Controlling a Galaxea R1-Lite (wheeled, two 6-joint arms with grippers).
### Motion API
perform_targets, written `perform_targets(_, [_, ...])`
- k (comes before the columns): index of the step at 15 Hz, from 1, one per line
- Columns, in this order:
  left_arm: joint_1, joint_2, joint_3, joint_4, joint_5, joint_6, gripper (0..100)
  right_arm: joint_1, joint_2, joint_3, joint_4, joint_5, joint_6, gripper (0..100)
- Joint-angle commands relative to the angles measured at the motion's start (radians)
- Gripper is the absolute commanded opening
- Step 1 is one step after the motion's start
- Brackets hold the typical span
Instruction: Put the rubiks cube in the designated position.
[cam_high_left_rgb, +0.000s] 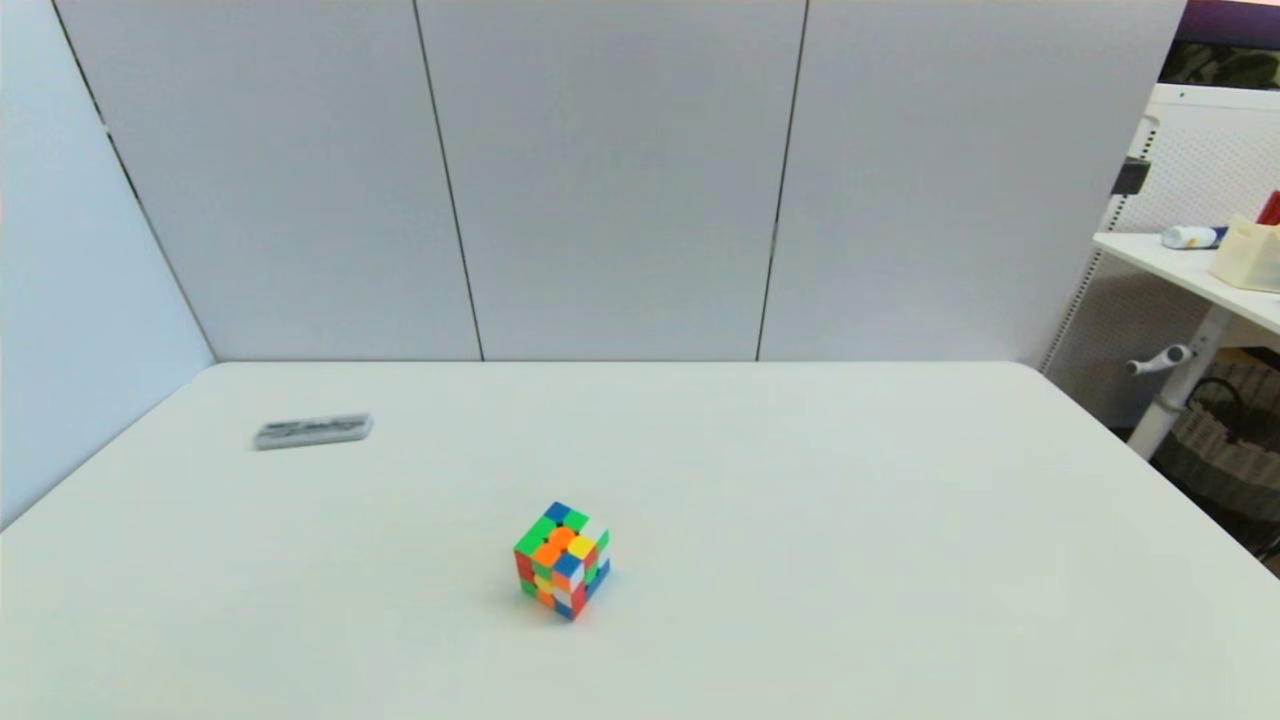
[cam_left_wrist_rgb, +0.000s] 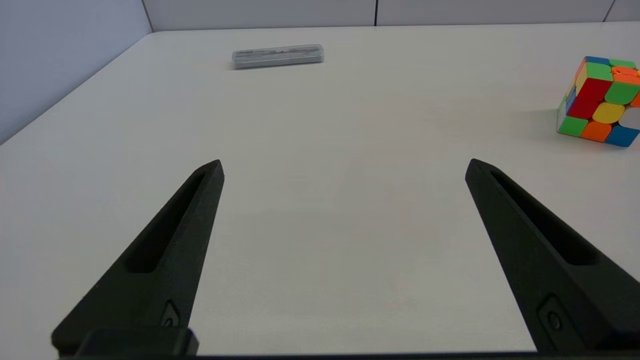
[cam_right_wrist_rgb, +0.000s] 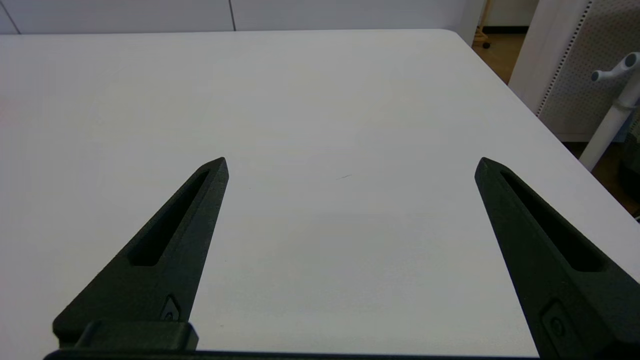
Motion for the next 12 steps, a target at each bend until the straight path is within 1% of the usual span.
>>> perform_targets(1, [-0.001, 0.0, 0.0, 0.0, 0.0, 0.0, 100, 0.0, 0.0, 0.0, 0.0, 0.0, 0.0, 100])
perform_targets(9, [0.001, 0.0, -0.001, 0.0, -0.002, 0.002, 100, 0.0, 0.0, 0.0, 0.0, 0.0, 0.0, 100])
perform_targets(12, [-0.001, 0.139, -0.049, 0.0, 0.023, 0.002, 100, 0.0, 0.0, 0.0, 0.0, 0.0, 0.0, 100])
